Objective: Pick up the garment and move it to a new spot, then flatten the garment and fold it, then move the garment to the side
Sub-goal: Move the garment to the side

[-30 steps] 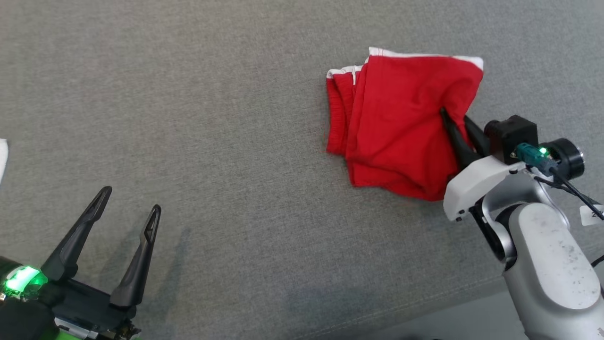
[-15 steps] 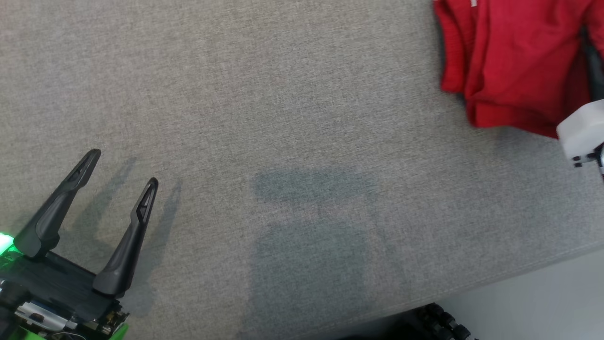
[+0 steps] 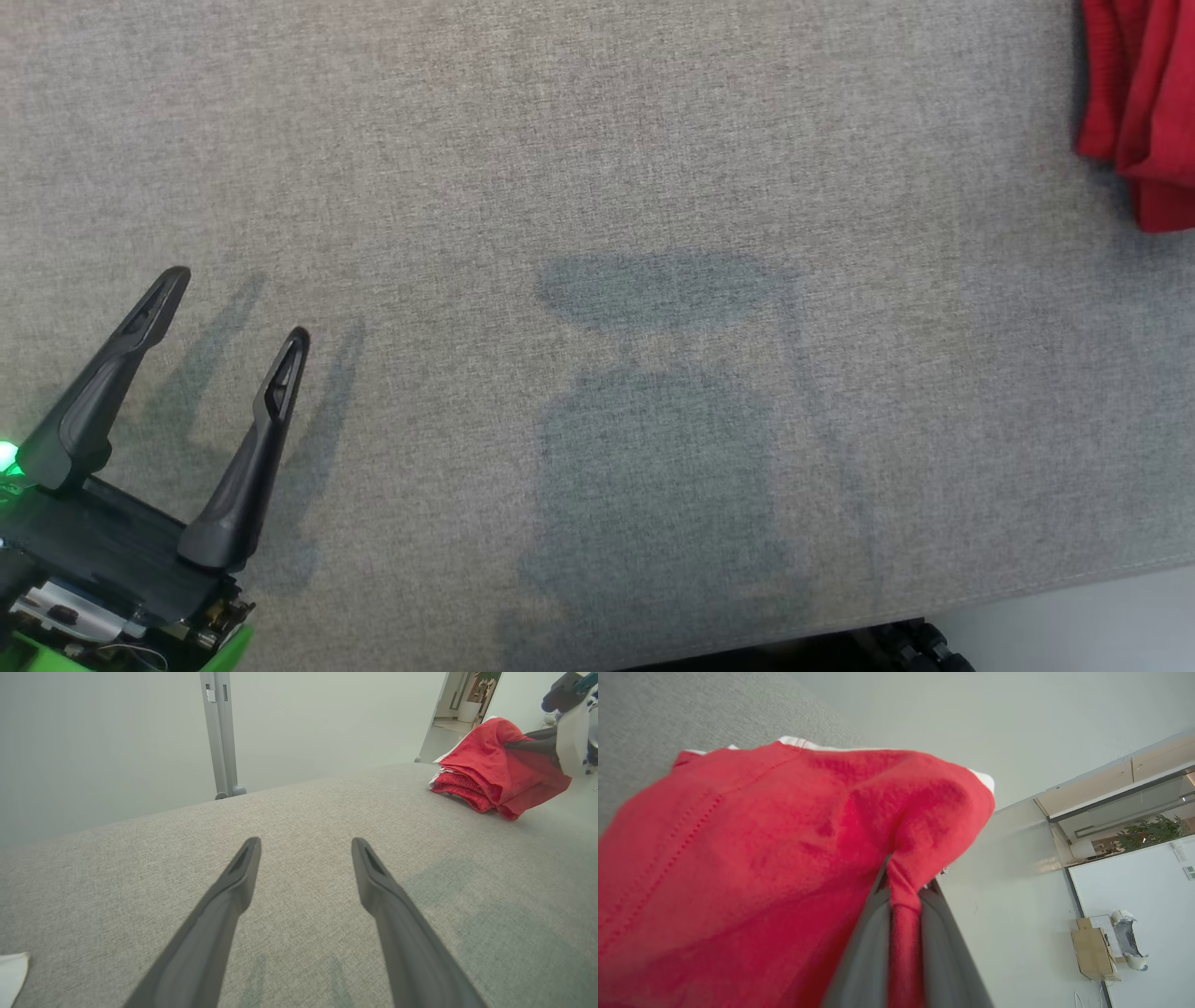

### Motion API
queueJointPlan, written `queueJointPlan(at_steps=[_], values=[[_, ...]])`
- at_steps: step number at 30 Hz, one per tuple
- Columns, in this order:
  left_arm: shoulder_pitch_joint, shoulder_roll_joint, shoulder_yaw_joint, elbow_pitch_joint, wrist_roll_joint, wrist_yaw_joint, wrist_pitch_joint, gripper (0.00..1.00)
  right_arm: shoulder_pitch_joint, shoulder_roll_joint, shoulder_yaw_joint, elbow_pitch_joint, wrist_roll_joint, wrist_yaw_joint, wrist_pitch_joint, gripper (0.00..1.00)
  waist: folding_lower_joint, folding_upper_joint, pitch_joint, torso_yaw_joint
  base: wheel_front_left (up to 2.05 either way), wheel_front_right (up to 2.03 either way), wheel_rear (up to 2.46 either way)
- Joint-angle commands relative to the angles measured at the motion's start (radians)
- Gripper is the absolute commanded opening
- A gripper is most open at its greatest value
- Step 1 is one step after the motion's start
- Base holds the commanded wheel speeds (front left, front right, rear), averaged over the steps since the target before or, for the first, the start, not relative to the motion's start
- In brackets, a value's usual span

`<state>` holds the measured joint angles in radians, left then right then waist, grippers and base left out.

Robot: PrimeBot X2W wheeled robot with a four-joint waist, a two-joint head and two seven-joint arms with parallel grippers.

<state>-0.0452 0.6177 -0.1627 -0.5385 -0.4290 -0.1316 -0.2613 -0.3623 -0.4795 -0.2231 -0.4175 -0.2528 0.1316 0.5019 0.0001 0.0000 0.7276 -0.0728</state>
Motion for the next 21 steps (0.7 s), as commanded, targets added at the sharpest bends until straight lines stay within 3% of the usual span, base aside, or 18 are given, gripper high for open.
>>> queueJointPlan(at_steps=[1,2,3,4,11,17,21], values=[[-0.019,0.001,-0.004,0.002,-0.001,0.001,-0.003,1.0,0.004,0.023,-0.02,-0.003,0.001,-0.002,0.0,0.09,-0.0001,0.0,0.005,0.009,0.0,0.0,0.0],[-0.021,0.0,-0.007,0.003,-0.002,0.001,-0.003,1.0,0.001,0.036,-0.028,0.002,-0.003,-0.002,-0.008,0.37,-0.0001,0.0,0.005,0.012,0.0,0.0,0.0],[-0.024,-0.001,-0.01,0.004,-0.003,0.001,-0.003,1.0,0.005,0.044,-0.033,0.01,-0.013,-0.002,-0.017,0.83,-0.0001,0.0,0.004,0.014,0.0,0.0,0.0],[-0.027,-0.002,-0.012,0.005,-0.004,0.001,-0.003,1.0,0.005,0.055,-0.04,0.016,-0.025,-0.002,-0.03,1.0,-0.0001,0.0,0.002,0.016,0.0,0.0,0.0],[-0.017,-0.013,-0.014,0.025,-0.007,0.001,-0.003,1.0,-0.028,0.14,-0.084,0.071,-0.161,-0.002,-0.143,1.0,-0.0001,0.0,-0.035,0.02,0.0,0.0,0.0],[0.009,-0.041,-0.013,0.058,-0.006,0.001,-0.003,1.0,-0.076,0.31,-0.044,0.095,-0.215,-0.002,-0.332,1.0,-0.0001,0.0,-0.113,0.021,0.0,0.0,0.0],[0.031,-0.071,-0.016,0.092,0.003,0.001,-0.003,1.0,-0.069,0.403,0.02,0.146,-0.161,-0.002,-0.48,1.0,-0.0001,0.0,-0.185,0.023,0.0,0.0,0.0]])
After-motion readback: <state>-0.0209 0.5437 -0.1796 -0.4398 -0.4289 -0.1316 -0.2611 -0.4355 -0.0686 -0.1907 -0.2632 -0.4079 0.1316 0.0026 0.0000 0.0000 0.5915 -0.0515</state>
